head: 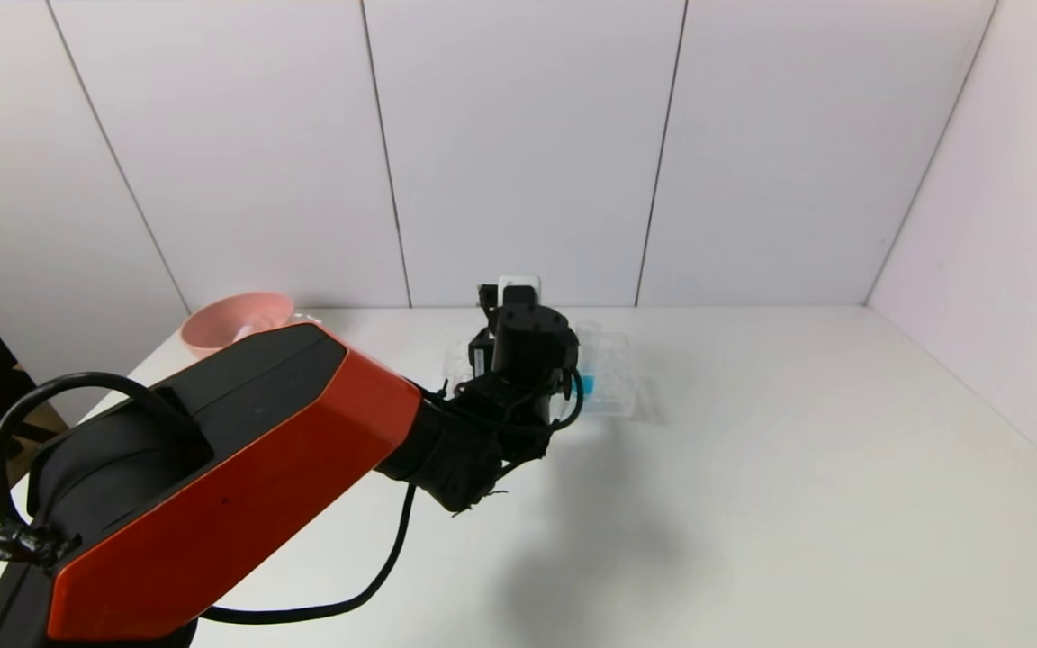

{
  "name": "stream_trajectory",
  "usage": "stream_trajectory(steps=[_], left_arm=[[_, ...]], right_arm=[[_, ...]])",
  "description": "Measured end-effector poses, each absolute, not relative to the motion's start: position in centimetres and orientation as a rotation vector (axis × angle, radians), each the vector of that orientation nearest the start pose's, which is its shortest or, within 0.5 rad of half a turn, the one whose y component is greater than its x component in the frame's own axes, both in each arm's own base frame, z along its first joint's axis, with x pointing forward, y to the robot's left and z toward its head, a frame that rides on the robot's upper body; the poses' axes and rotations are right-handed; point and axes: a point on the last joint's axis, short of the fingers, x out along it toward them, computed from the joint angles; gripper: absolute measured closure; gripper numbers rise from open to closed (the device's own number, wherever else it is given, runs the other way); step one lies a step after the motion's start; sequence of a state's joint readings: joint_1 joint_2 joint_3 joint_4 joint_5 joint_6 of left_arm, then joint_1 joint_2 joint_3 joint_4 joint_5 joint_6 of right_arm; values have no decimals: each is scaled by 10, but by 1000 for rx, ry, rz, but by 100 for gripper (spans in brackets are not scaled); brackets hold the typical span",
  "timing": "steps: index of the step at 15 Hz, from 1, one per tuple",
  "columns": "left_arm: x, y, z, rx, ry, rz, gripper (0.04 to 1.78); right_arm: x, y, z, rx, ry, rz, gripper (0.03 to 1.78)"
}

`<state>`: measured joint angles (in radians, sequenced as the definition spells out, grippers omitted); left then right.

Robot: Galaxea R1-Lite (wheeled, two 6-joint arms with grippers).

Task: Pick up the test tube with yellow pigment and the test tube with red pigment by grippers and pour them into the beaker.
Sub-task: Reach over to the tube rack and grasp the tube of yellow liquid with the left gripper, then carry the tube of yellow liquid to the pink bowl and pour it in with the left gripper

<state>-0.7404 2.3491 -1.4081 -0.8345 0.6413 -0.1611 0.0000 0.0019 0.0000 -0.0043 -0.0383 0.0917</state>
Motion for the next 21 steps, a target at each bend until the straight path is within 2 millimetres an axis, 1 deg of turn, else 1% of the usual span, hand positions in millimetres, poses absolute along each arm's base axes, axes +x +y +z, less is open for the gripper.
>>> stream_trajectory(steps=[2, 5, 6, 7, 11, 14, 16, 21], left_arm=[[357, -309, 106, -93, 90, -93, 55], [357, -309, 106, -93, 90, -94, 112], [356, -310, 106, -92, 90, -96, 128], [356, -310, 107, -93, 90, -97, 134], [355, -311, 108, -93, 88, -99, 136], [355, -312, 118, -88, 70, -101, 136], [353, -311, 131, -71, 44, -106, 136], [349, -312, 179, -63, -13, -119, 136]], right_arm=[[-23, -1, 76, 92, -4, -38, 10], [-23, -1, 76, 92, -4, -38, 10], [-23, -1, 76, 92, -4, -38, 10], [-23, -1, 76, 92, -4, -38, 10], [-23, -1, 76, 91, -4, -38, 10], [-23, -1, 76, 92, -4, -38, 10], [-23, -1, 76, 91, -4, -38, 10], [-23, -1, 76, 92, -4, -38, 10]])
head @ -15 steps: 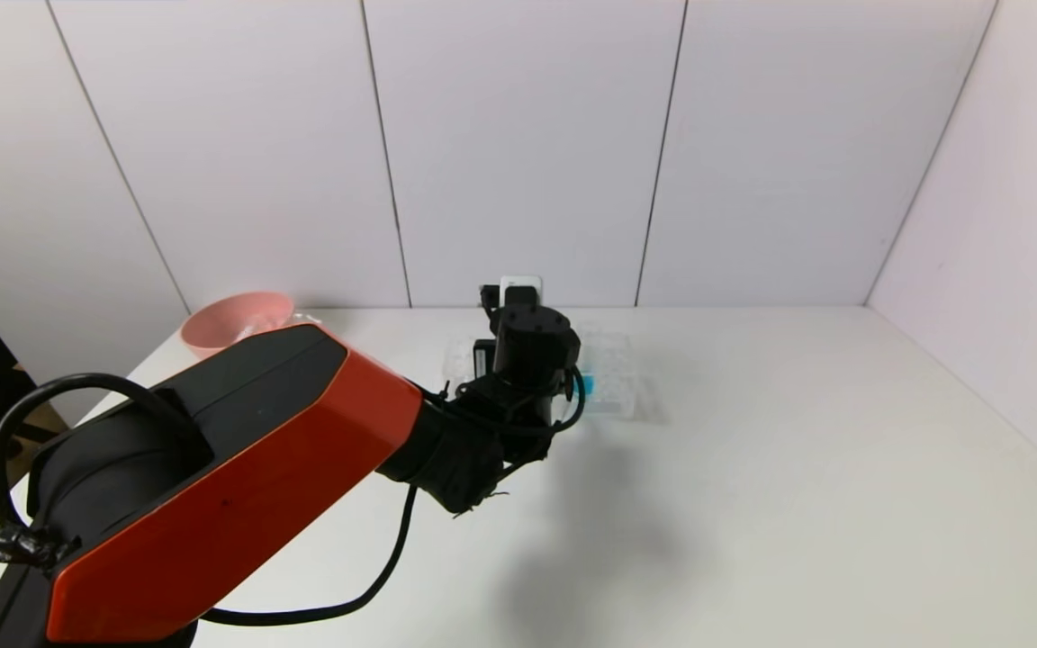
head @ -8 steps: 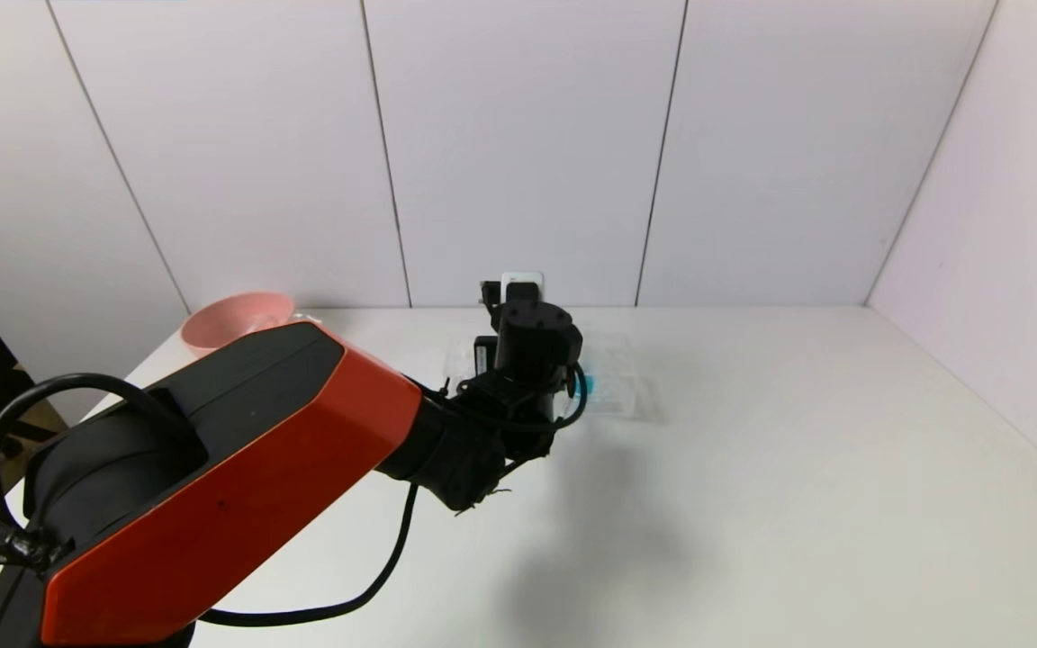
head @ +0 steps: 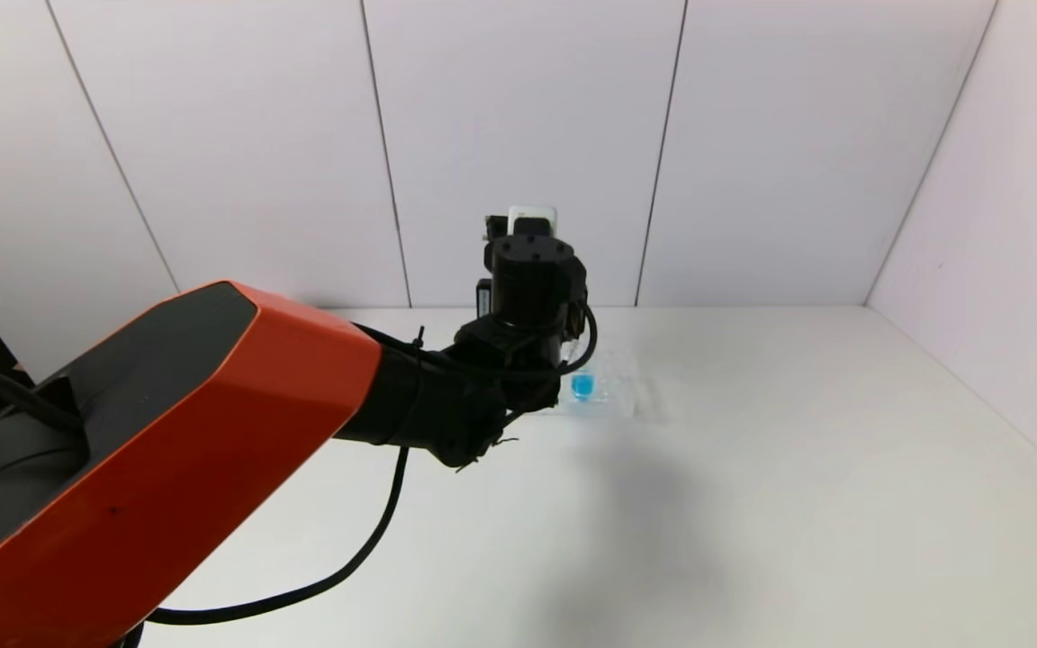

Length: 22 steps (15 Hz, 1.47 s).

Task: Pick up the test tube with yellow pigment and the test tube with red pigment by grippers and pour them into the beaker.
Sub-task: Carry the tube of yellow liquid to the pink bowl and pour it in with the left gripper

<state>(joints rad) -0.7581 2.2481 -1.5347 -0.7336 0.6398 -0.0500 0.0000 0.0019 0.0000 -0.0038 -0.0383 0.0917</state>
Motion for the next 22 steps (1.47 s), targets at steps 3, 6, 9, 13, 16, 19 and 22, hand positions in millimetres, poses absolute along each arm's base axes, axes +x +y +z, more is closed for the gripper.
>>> stream_trajectory(steps=[3, 6, 9, 13, 16, 19, 22], left_arm=[[344, -312, 194, -81, -33, -126, 136], [343, -311, 197, -86, -38, -127, 136], [338, -308, 198, -75, -26, -141, 136], [317, -278, 193, -27, 56, -312, 136], [300, -216, 191, -6, 137, -477, 136], [283, -141, 198, -26, 169, -608, 136], [260, -75, 205, -19, 159, -731, 136]], right_arm=[[-23, -1, 76, 92, -4, -38, 10], [-23, -1, 76, 91, -4, -38, 10], [-23, -1, 76, 92, -4, -38, 10], [-23, -1, 76, 92, -4, -38, 10], [-23, -1, 76, 92, -4, -38, 10], [-23, -1, 76, 92, -4, -38, 10], [-23, -1, 76, 92, -4, -38, 10]])
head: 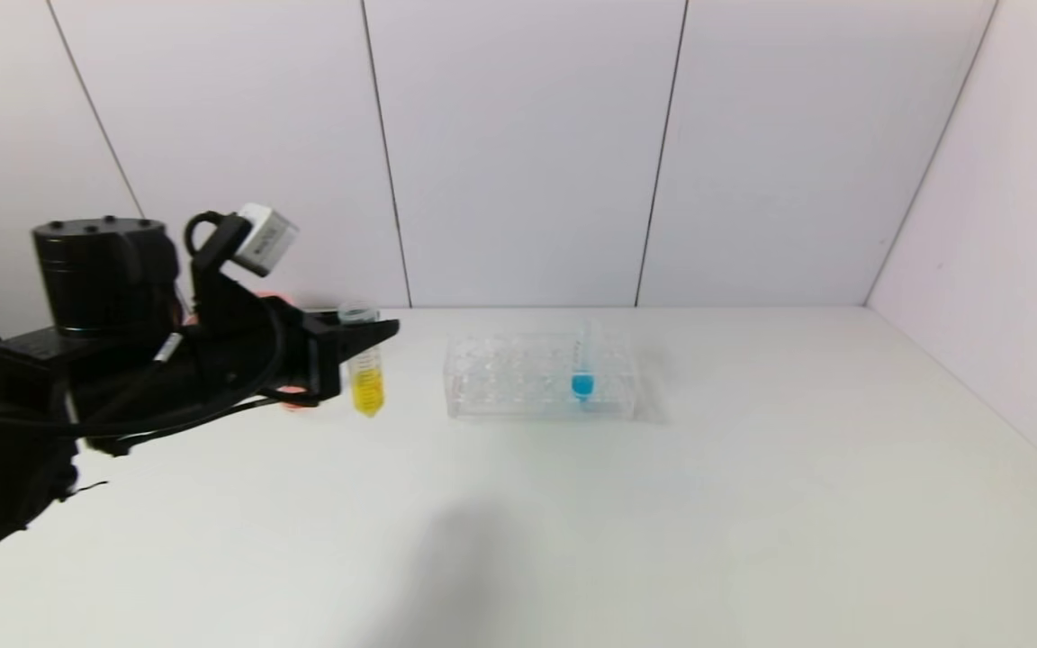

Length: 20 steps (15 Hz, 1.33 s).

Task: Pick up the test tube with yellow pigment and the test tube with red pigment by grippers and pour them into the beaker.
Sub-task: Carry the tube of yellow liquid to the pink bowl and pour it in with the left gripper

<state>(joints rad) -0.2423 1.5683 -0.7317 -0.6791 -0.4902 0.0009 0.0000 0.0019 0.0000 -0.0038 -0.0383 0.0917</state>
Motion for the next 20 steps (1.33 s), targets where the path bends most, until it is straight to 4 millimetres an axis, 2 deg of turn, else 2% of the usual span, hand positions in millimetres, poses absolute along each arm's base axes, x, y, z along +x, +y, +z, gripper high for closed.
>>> stream_trajectory(steps=[4, 7, 10, 15, 20], left_arm=[[225, -7, 208, 9, 158, -811, 136], [208, 23, 206, 27, 146, -772, 136], [203, 45, 204, 20, 151, -667, 136], [218, 72, 199, -2, 172, -566, 136], [265, 92, 204, -3, 170, -570, 136]], right_arm=[[-23, -1, 76, 91, -4, -38, 10], [-23, -1, 76, 92, -4, -38, 10], [-23, -1, 76, 91, -4, -38, 10], [-23, -1, 76, 92, -4, -38, 10], [-23, -1, 76, 92, -4, -38, 10]])
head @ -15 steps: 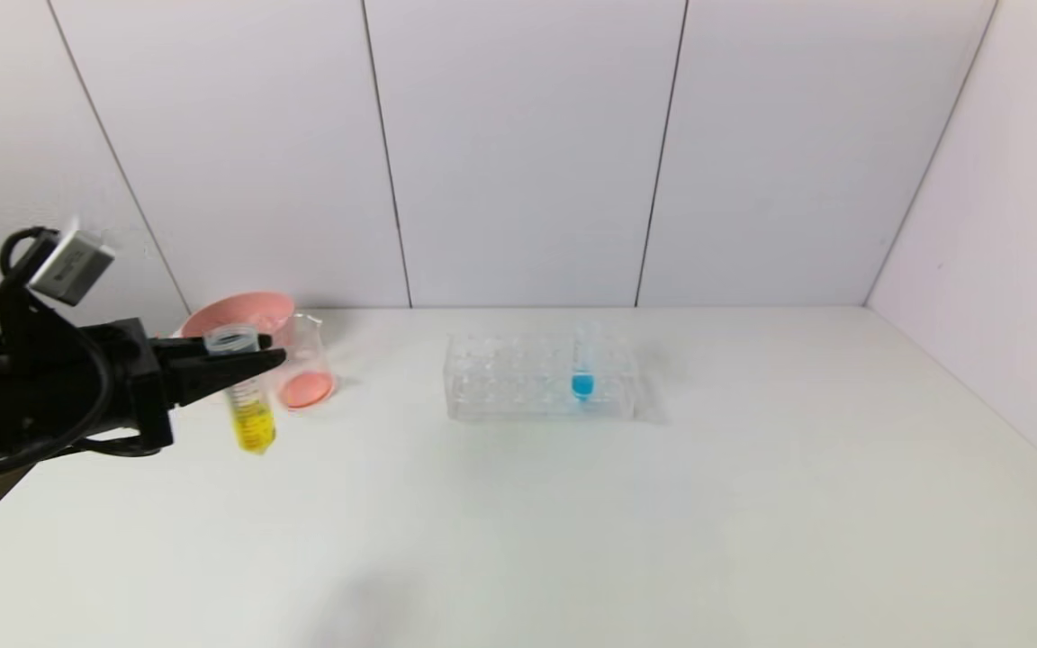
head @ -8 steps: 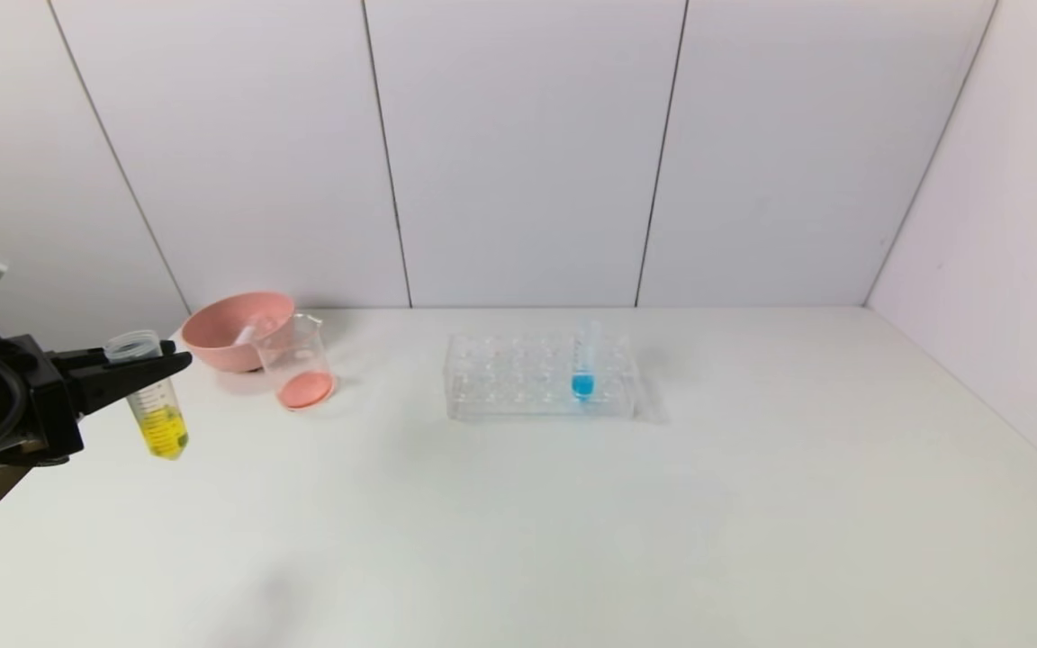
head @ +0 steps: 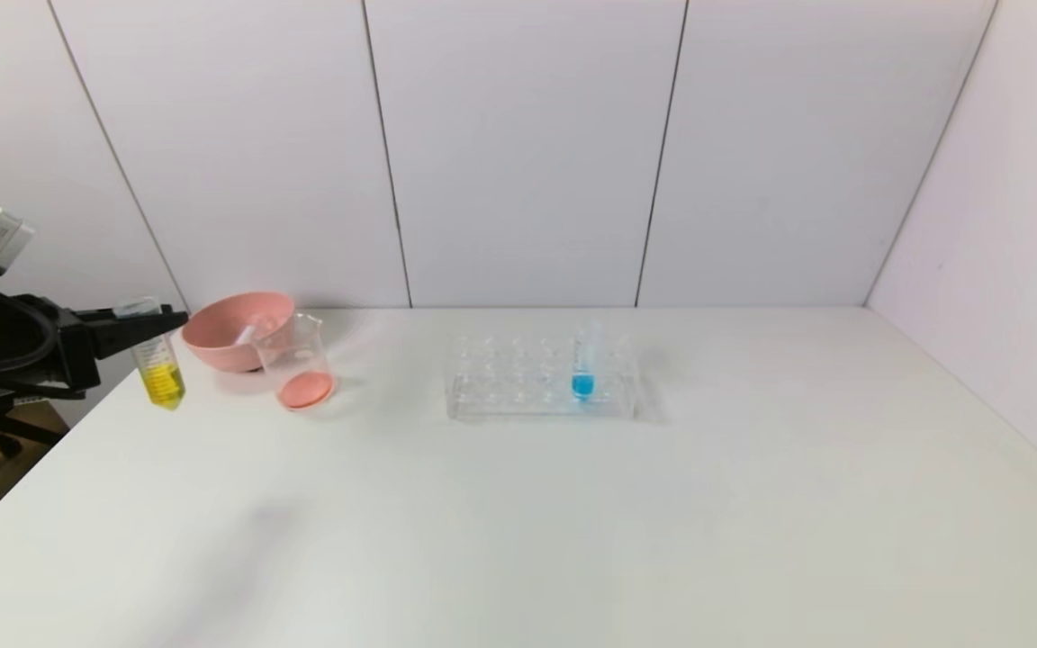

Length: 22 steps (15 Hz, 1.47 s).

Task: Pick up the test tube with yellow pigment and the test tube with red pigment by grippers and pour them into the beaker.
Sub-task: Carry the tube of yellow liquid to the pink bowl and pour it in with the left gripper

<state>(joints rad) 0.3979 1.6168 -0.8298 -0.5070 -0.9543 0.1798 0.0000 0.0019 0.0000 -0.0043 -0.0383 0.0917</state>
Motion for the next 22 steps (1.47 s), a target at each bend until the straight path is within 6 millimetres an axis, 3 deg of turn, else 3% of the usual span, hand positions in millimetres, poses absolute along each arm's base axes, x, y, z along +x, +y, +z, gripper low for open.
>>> stream_trajectory(steps=[9, 12, 17, 19, 22], left_arm=[[366, 107, 206, 36, 221, -662, 136], [380, 110, 210, 125, 289, -702, 136], [386, 110, 228, 214, 407, -735, 136], [390, 104, 236, 255, 452, -717, 136], [399, 88, 232, 375, 533, -671, 136]], right_arm=[[-23, -1, 76, 92, -4, -38, 10], [-23, -1, 76, 92, -4, -38, 10], [-23, -1, 76, 91, -4, -38, 10], [-23, -1, 76, 91, -4, -38, 10], [-23, -1, 76, 92, -4, -38, 10]])
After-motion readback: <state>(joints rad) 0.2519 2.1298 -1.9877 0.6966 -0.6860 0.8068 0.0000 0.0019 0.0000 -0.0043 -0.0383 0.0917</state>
